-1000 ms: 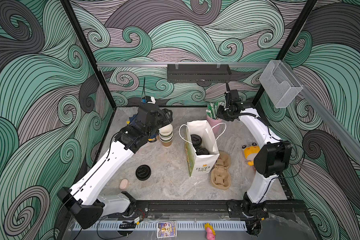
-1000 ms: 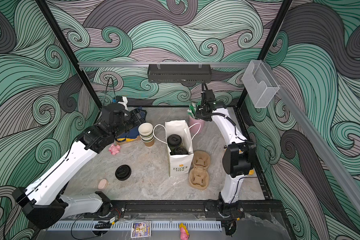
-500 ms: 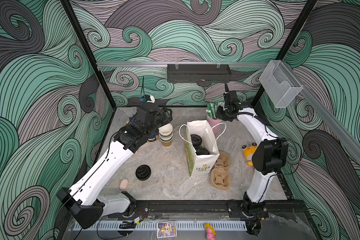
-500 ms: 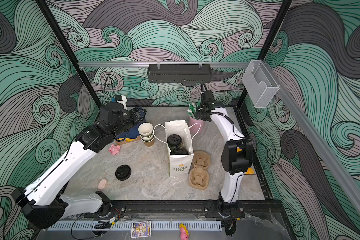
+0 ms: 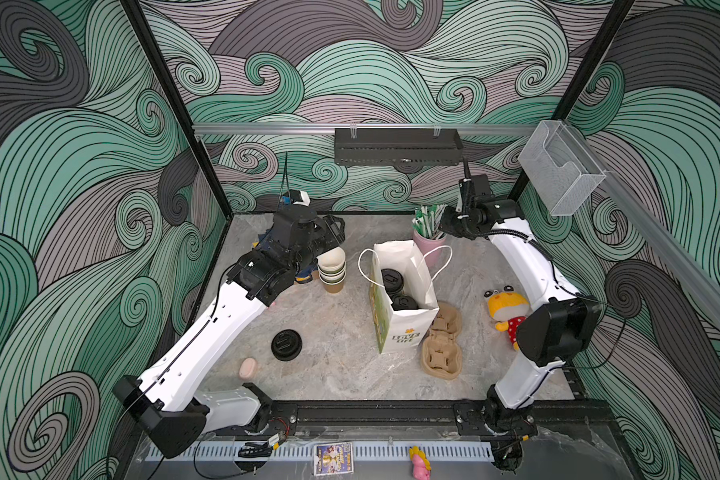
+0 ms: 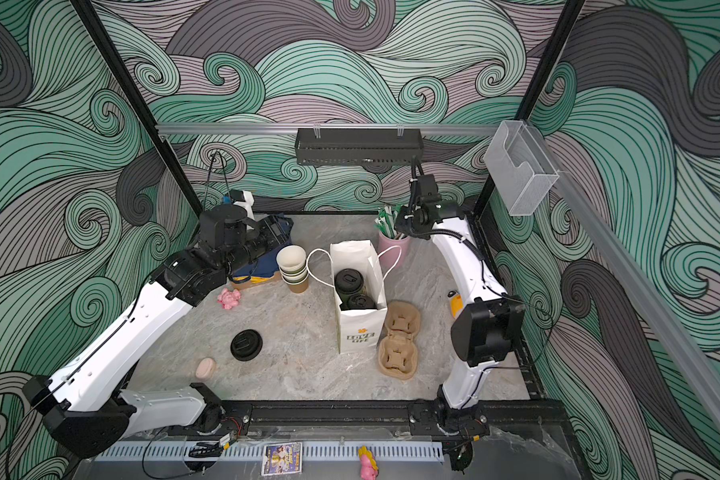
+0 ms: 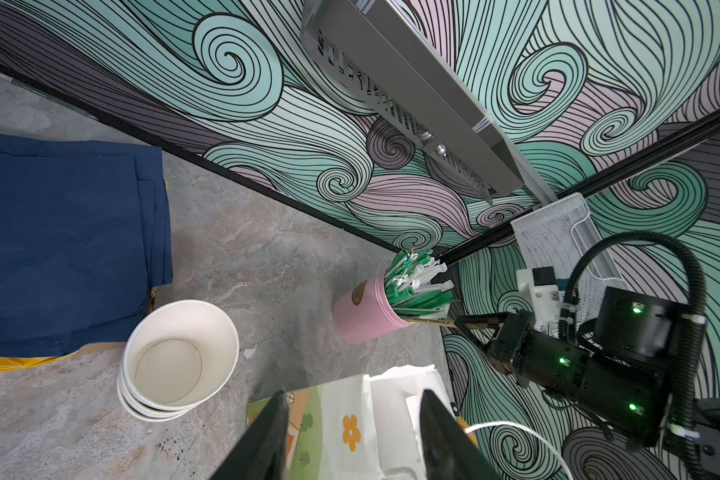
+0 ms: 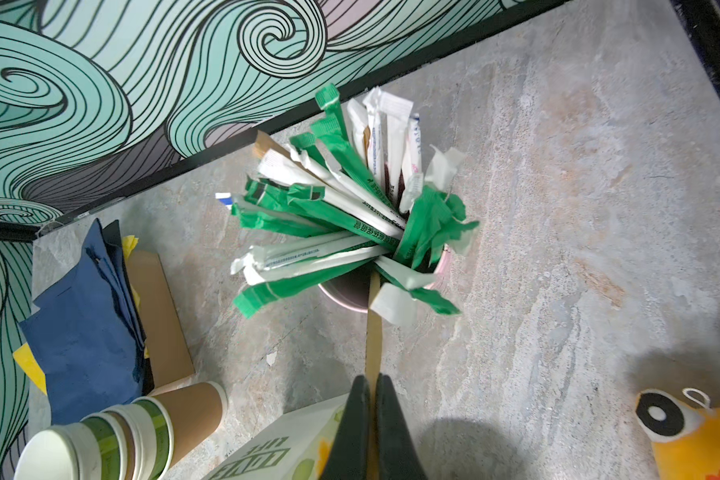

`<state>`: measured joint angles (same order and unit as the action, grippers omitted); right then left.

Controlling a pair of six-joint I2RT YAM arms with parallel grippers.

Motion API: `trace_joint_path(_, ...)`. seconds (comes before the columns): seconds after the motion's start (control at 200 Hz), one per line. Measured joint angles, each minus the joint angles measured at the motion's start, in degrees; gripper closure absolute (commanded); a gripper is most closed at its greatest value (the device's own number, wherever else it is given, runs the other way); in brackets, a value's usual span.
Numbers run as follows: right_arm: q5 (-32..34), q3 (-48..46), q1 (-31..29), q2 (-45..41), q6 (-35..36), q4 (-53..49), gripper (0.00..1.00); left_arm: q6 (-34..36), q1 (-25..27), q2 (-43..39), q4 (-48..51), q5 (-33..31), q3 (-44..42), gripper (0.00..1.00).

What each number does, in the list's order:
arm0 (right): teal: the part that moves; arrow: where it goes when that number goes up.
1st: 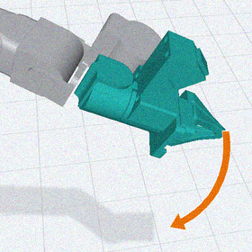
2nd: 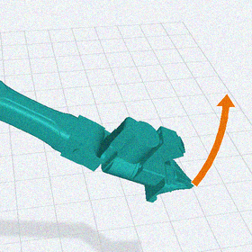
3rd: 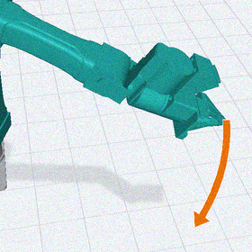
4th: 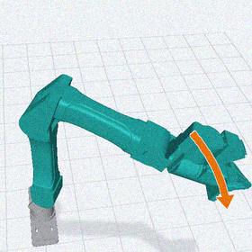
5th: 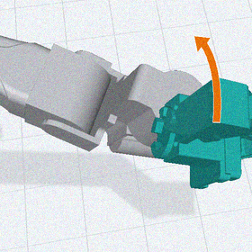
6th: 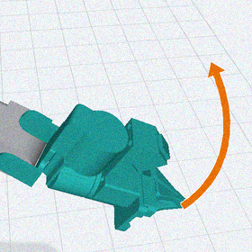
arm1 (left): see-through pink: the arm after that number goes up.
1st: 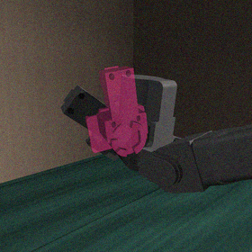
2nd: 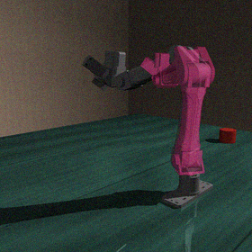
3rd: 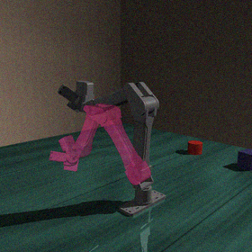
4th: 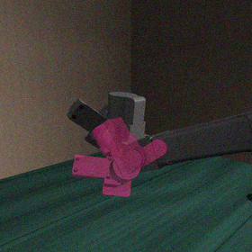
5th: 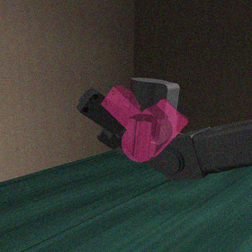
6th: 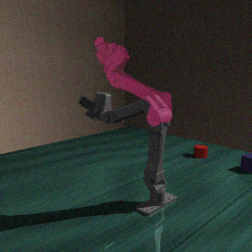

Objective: Pack the takeout coffee
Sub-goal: 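Move the right gripper to the pink cup and grasp a wooden stirrer, then pull the wooden stirrer out with the right gripper and carry it over the bag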

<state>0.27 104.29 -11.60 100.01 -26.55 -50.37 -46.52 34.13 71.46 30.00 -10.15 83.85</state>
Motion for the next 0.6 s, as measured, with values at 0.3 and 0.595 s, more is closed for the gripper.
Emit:
trace_joint_path(0.3,1.01,3.32,0.00,-2.36,3.43,-5.95,0.94,-0.17,0.00,-0.02,0.09,1.90,0.00,0.47)
trace_joint_path(0.595,0.66,5.18,0.00,-9.70,6.19,-10.34,0.94,0.04,0.00,-0.13,0.17,3.19,0.00,0.47)
